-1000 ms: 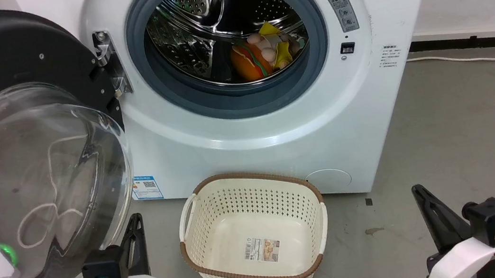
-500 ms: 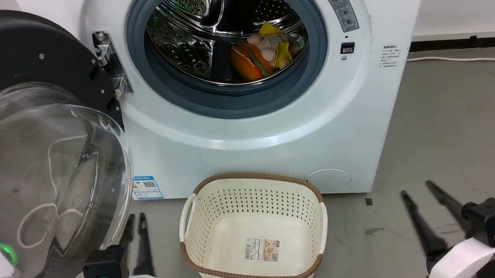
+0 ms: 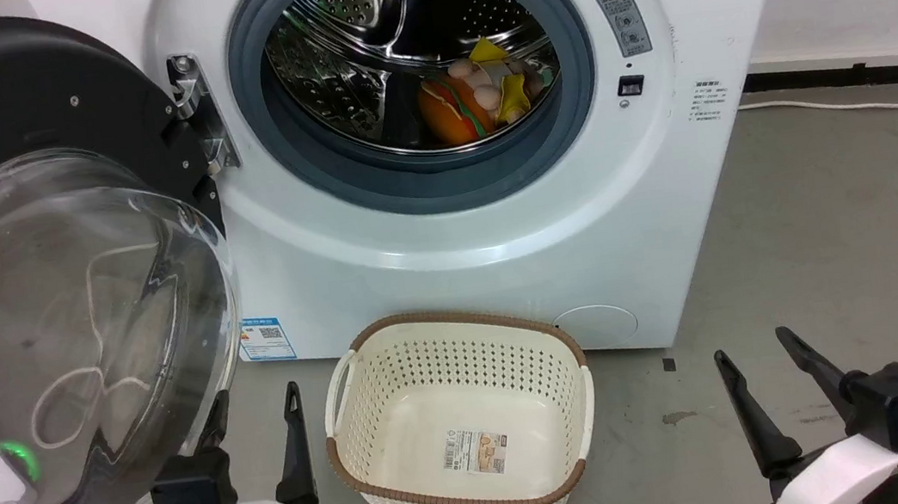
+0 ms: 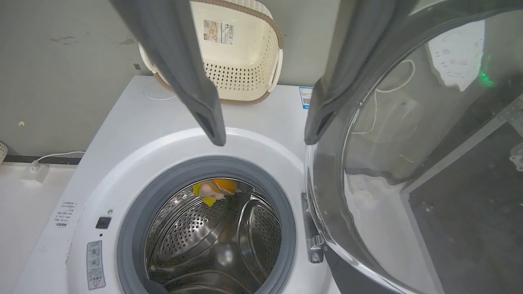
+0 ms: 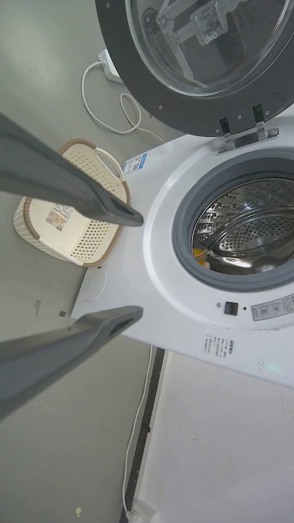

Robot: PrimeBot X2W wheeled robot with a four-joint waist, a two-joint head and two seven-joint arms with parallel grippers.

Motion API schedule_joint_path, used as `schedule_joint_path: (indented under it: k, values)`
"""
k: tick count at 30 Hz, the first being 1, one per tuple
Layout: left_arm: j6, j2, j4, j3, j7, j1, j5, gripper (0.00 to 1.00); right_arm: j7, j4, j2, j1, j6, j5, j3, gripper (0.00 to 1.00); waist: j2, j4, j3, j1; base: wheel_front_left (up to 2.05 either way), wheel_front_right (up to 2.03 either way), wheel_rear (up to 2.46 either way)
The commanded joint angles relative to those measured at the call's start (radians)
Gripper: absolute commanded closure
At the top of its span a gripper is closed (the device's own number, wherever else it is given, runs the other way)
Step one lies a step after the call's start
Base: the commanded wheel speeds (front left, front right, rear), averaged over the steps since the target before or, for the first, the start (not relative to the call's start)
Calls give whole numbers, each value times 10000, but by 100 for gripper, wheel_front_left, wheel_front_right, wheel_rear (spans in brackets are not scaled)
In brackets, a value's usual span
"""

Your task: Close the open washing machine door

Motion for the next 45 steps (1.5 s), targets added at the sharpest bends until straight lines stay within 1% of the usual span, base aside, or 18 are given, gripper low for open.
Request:
schedule_joint_path:
  k: [1,6,12,21,25,30,36,37,38,39,40,42,43,44,45]
  values:
    - [-62,0,60,-82,-153,162,-179,100,-171,62,-1,132,1,207,55,0,0,13,1,0,0,0,0]
    - [-93,-1,-4,-107,-258,191,-444,100,-275,118,-1,172,1,395,87,0,0,46,13,0,0,0,0]
    - [-120,-1,-576,135,-384,148,-1068,100,-401,195,-1,233,2,618,105,0,0,176,24,0,0,0,0]
    - [-117,-1,-1642,1027,-572,-208,-1644,100,-588,397,-2,333,2,949,106,0,0,616,-1,0,0,0,0]
    - [-180,-1,-2022,1650,-656,-422,-1826,100,-672,509,-2,353,3,1088,105,0,0,864,5,0,0,0,0]
    - [-261,-1,-2354,2737,-761,-718,-2123,100,-777,664,-2,382,3,1256,77,0,0,1190,36,0,0,0,0]
    - [-367,120,-2268,4061,-886,-1068,-2531,100,-902,826,-3,422,3,1430,6,0,0,1582,125,0,0,0,0]
    - [-368,174,-2191,4262,-907,-1139,-2618,100,-923,854,-3,420,3,1455,-6,0,0,1644,148,0,0,0,0]
    - [-314,376,-1924,4840,-970,-1342,-2844,100,-986,956,-3,393,4,1522,-30,0,0,1810,215,0,0,0,0]
    - [-314,376,-1924,4840,-970,-1342,-2844,100,-986,956,-3,393,4,1522,-30,0,0,1810,215,0,0,0,0]
    - [-241,540,-1697,5220,-1012,-1479,-2962,100,-1027,1023,-3,363,4,1565,-42,0,0,1912,274,0,0,0,0]
    - [-199,632,-1562,5401,-1032,-1541,-3002,100,-1048,1054,-3,344,4,1586,-48,0,0,1957,305,0,0,0,0]
    - [-135,847,-1210,5689,-1073,-1628,-3069,100,-1089,1125,-3,301,4,1627,-54,0,0,2040,379,0,0,0,0]
    - [-135,847,-1210,5689,-1073,-1628,-3069,100,-1089,1125,-3,301,4,1627,-54,0,0,2040,379,0,0,0,0]
    - [-86,1076,-780,5900,-1079,-1725,-3142,100,-1131,1195,-3,257,4,1663,-62,0,0,2118,460,0,0,0,0]
